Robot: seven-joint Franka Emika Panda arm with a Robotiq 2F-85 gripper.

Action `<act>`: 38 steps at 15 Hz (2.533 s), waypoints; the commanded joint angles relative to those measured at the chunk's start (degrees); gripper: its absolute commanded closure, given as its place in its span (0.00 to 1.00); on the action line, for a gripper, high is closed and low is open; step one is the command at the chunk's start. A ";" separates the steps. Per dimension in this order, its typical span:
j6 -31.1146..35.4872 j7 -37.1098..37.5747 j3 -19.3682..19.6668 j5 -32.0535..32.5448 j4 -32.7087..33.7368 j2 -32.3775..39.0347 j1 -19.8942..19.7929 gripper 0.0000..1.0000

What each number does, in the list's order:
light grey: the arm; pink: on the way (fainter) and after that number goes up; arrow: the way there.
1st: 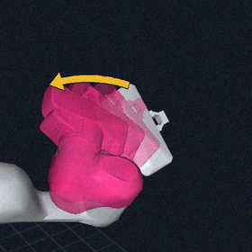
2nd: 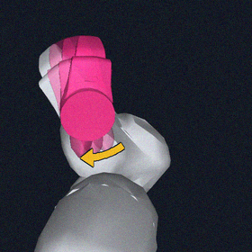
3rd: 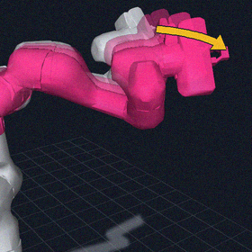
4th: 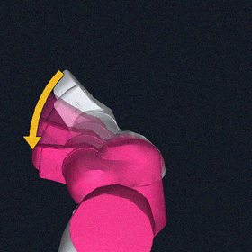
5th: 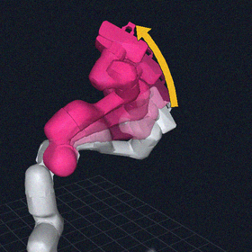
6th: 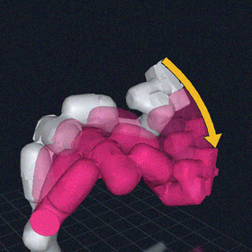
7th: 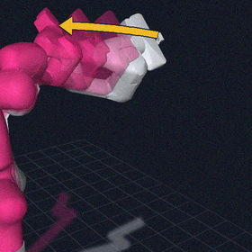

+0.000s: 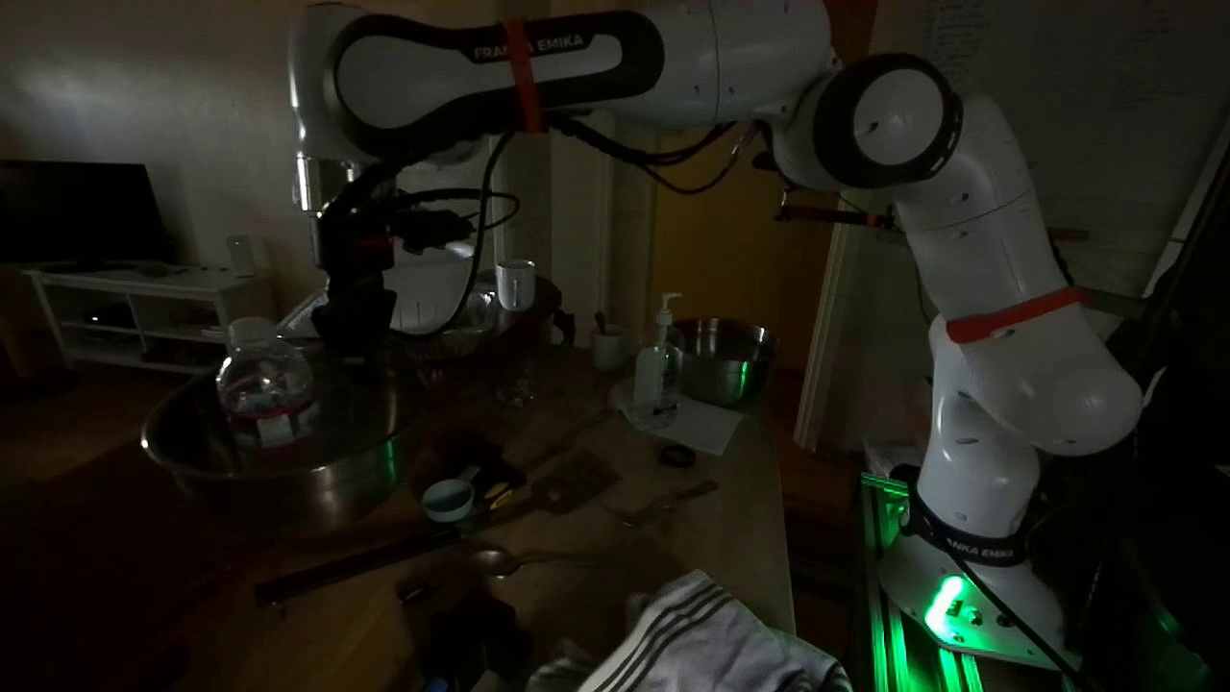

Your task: Place the plastic bottle in the bowl in the center and then place the bowl on the top counter

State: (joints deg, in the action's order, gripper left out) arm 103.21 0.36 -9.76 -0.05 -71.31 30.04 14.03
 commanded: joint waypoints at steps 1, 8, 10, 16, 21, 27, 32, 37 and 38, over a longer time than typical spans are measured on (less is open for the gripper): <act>-4.06 3.93 -0.78 -5.14 13.28 8.01 0.55 0.99; 2.00 8.59 -0.47 -5.11 5.98 5.55 0.24 0.99; 3.76 13.14 -0.23 -5.98 7.43 6.19 0.59 0.99; 3.38 30.00 4.69 -2.38 15.86 10.58 5.13 0.99; 2.90 36.25 6.06 -1.70 21.67 15.72 7.09 0.99; 1.43 39.20 5.78 -1.51 25.67 17.83 7.45 0.62; -0.47 35.82 4.87 -1.39 23.47 13.13 6.94 0.24; -4.52 31.20 7.72 6.00 17.58 5.32 8.36 0.00; -5.67 29.22 7.88 7.53 15.50 3.53 8.02 0.00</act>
State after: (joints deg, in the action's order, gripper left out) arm 100.61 33.43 -3.70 3.05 -48.71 39.48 21.67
